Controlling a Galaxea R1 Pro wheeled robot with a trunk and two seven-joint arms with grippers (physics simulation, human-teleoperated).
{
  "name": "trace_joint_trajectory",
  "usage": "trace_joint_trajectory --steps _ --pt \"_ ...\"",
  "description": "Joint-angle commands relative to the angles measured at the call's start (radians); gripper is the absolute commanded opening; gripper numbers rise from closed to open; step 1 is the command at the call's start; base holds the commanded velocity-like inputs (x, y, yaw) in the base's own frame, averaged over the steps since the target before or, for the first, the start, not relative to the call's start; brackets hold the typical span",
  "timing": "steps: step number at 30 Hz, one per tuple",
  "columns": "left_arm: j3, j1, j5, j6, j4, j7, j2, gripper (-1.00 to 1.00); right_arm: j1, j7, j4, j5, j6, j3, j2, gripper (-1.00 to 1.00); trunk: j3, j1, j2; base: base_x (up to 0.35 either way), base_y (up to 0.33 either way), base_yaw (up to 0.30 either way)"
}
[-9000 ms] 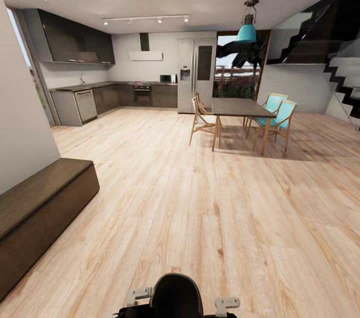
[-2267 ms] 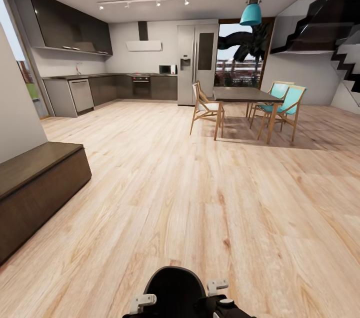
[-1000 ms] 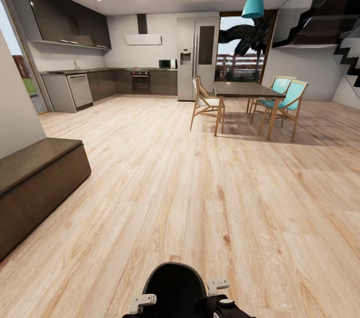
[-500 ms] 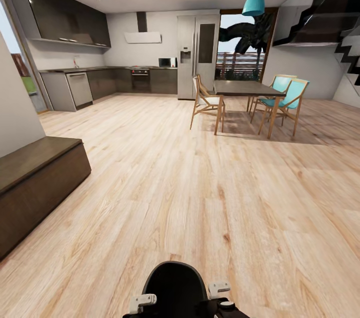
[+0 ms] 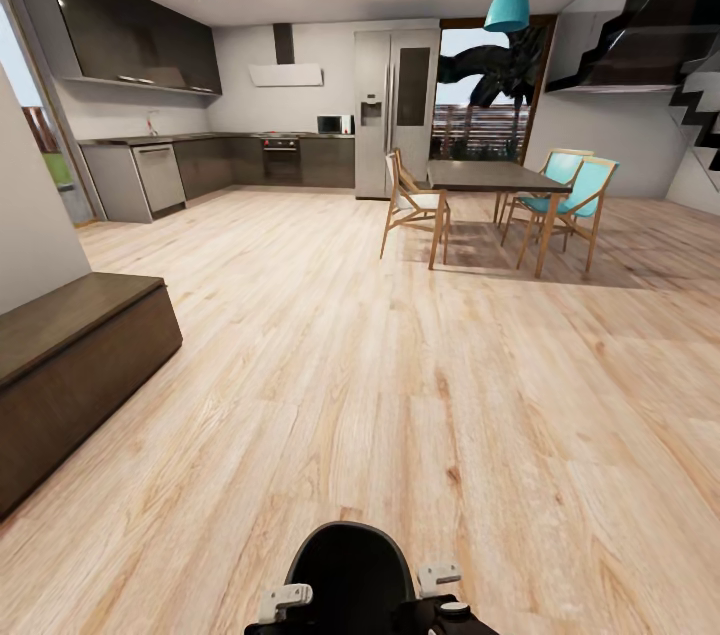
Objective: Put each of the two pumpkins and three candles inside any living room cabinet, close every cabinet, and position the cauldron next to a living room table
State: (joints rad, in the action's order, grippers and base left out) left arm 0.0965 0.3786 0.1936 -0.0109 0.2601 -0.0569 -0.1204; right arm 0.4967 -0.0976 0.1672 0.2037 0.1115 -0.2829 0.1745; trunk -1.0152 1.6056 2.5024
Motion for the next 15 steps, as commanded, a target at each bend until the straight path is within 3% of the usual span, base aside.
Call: trace_joint_trajectory --steps 1,12,13,15 --pt "0.008 0.000 0.010 -0.001 0.001 0.000 0.001 1.00 0.000 -0.007 0.002 0.010 0.005 -0.009 0.000 1.00 -0.001 0.000 0.000 0.000 0.000 0.000" --pt "0.007 0.000 0.010 0.000 0.001 -0.001 0.001 1.00 0.000 -0.050 -0.032 0.010 0.004 -0.006 0.000 1.00 -0.001 0.000 0.000 0.000 0.000 0.000" --pt "0.007 0.000 0.010 0.000 0.001 -0.001 0.001 1.00 0.000 -0.050 -0.032 0.010 0.004 -0.007 0.000 -1.00 -0.001 0.000 0.000 0.000 0.000 0.000" --pt "0.007 0.000 0.010 0.000 0.001 0.000 0.001 1.00 0.000 -0.051 -0.032 0.010 0.004 -0.007 0.000 -1.00 -0.001 0.000 0.000 0.000 0.000 0.000"
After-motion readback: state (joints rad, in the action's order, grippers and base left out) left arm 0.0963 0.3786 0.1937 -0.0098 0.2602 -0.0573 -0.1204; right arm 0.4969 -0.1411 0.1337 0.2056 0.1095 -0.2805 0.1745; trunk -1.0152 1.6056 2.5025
